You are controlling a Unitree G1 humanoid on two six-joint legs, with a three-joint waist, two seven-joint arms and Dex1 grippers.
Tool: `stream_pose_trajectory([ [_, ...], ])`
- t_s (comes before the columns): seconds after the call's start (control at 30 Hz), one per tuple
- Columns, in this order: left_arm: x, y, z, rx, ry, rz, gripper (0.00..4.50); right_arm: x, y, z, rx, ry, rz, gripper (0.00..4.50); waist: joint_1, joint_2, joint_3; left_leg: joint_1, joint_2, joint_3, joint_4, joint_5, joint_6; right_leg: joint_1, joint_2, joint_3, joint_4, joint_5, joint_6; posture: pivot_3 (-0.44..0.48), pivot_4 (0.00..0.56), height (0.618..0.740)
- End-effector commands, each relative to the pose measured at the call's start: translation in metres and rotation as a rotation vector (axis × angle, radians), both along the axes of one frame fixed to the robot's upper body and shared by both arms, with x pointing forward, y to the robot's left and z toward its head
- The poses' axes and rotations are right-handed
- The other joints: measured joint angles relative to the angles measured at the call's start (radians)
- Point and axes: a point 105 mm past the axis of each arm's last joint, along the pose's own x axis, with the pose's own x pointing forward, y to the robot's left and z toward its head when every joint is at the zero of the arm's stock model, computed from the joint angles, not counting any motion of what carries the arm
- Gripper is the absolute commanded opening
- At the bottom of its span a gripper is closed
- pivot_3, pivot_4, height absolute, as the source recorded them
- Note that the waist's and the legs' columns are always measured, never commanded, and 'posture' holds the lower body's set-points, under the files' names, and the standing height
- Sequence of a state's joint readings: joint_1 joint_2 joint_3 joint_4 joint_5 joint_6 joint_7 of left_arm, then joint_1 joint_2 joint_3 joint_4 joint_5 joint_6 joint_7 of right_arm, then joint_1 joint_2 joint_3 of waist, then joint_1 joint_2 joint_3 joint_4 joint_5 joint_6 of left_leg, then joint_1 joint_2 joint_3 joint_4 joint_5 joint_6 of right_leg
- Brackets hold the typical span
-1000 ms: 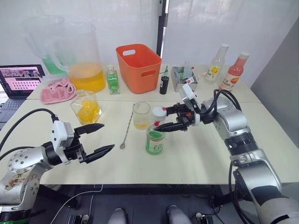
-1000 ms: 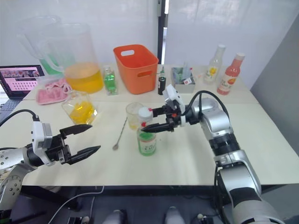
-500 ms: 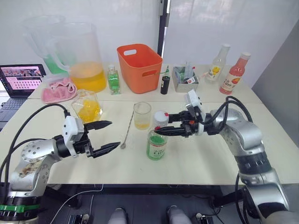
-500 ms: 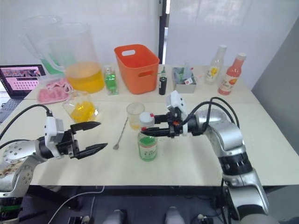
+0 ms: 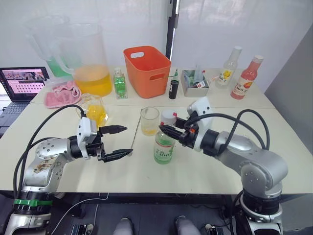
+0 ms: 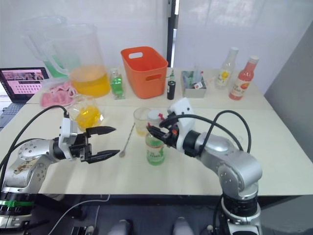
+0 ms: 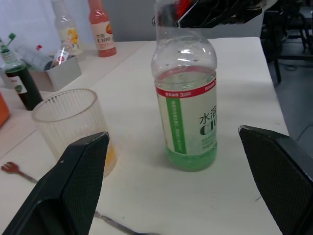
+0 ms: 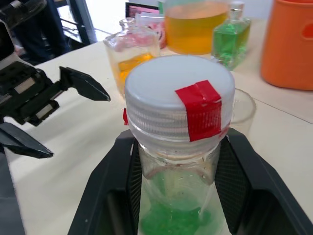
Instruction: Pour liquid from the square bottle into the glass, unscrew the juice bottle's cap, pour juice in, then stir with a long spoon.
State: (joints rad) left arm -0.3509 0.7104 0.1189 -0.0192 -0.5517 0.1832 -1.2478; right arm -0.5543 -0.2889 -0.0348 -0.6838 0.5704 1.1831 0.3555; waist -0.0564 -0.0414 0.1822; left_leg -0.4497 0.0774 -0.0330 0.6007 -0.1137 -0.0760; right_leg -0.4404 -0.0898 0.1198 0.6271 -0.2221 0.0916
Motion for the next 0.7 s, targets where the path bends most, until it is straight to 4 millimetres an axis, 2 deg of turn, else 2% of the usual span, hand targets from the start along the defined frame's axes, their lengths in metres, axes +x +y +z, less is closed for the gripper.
stream_pose_trajectory([
  [0.03,0.001,-0.002,0.009,0.012,-0.038,-0.036,4.5,-0.008,0.001,-0.004,-0.022,-0.027,-0.029,1.52,0.0,0.0,0.0,0.0,0.0,0.0,0.0,0.0,0.0,0.0,0.0,0.0,0.0,0.0,0.0,0.0,0.15,0.717],
  [0.17,0.0,-0.003,0.01,0.014,-0.039,-0.048,4.5,-0.012,0.004,-0.009,-0.003,0.0,-0.017,1.52,-0.001,0.0,0.0,0.001,0.0,0.0,0.0,0.0,0.0,0.001,0.0,0.0,0.0,0.0,0.0,0.0,0.15,0.717],
  [0.2,-0.001,-0.005,0.01,0.012,-0.039,-0.052,4.5,-0.013,0.004,-0.01,0.014,0.026,-0.001,2.55,-0.001,-0.001,0.0,0.001,0.0,0.0,0.0,0.0,0.0,0.001,0.0,0.0,0.0,0.0,0.0,0.0,0.15,0.717],
  [0.33,-0.001,-0.006,0.009,0.013,-0.055,-0.038,4.5,-0.017,0.002,-0.011,0.007,0.063,0.062,3.92,-0.002,-0.001,-0.001,0.001,0.0,0.0,0.0,0.0,0.0,0.001,0.0,0.0,0.0,0.0,0.0,0.0,0.15,0.717],
  [0.4,-0.004,-0.006,0.013,-0.009,-0.055,-0.032,4.5,-0.013,-0.009,-0.011,-0.026,0.078,0.094,4.49,-0.002,-0.001,-0.001,0.001,0.0,0.0,0.0,0.0,0.0,0.001,0.0,0.0,0.0,0.0,0.0,0.0,0.15,0.717],
  [0.6,-0.008,-0.007,0.016,-0.021,-0.066,-0.014,4.5,0.004,-0.034,-0.009,-0.14,0.055,0.209,4.49,-0.002,-0.001,-0.001,0.001,0.0,0.0,0.0,0.0,0.0,0.002,0.0,0.0,-0.001,0.0,0.0,0.0,0.15,0.717],
  [0.7,-0.013,0.0,0.017,-0.025,-0.075,0.031,4.5,0.003,-0.034,0.005,-0.165,-0.04,0.44,4.49,-0.013,-0.001,0.0,0.001,0.0,0.0,0.0,0.0,0.0,0.001,0.0,0.0,-0.002,0.0,0.0,0.0,0.15,0.717],
])
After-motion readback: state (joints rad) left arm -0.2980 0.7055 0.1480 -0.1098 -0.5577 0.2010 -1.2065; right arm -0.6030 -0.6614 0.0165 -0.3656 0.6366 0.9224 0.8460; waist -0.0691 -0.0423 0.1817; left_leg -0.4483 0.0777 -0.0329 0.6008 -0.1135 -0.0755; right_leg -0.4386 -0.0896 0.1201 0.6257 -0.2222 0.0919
